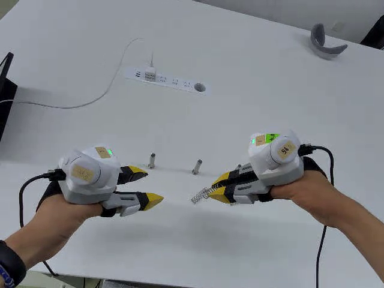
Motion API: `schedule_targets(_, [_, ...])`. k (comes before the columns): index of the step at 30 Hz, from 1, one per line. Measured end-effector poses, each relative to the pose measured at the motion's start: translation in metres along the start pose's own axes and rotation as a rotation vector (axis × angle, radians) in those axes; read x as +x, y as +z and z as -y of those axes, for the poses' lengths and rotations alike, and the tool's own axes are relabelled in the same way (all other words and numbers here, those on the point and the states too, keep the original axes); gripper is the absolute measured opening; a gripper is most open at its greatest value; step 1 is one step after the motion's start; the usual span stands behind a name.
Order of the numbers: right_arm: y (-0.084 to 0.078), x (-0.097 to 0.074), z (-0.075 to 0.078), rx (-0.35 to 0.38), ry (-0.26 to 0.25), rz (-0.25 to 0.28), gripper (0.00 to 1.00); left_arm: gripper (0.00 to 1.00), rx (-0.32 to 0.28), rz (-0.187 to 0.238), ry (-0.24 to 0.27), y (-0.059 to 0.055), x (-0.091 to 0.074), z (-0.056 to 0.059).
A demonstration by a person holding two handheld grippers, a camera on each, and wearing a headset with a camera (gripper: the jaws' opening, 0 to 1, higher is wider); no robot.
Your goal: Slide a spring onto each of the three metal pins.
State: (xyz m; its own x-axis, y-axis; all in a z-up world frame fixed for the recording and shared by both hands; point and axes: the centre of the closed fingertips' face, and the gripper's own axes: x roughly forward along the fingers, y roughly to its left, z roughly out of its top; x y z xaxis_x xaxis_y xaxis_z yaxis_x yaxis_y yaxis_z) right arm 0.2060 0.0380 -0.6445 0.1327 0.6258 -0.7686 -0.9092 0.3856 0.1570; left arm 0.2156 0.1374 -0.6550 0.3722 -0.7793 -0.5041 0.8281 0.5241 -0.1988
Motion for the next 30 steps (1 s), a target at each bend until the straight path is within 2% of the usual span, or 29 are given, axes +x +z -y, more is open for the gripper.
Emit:
schedule_targets(5, [0.012,0.011,0.006,-0.023,0.006,-0.007,0.12,0.43,-0.026,0.003,0.046,-0.005,-0.009,-0.016])
schedule_targets(11, [0.027,0.025,0.016,-0.04,0.003,-0.014,0.12,0.46,-0.043,-0.008,0.082,-0.016,-0.015,-0.029])
schedule_targets(22, [0.042,0.047,0.033,-0.061,-0.01,-0.042,0.12,0.55,-0.087,0.002,0.141,-0.024,-0.024,-0.043])
schedule_targets(30, [0.052,0.063,0.044,-0.063,-0.013,-0.052,0.12,0.6,-0.115,0.005,0.173,-0.028,-0.028,-0.05])
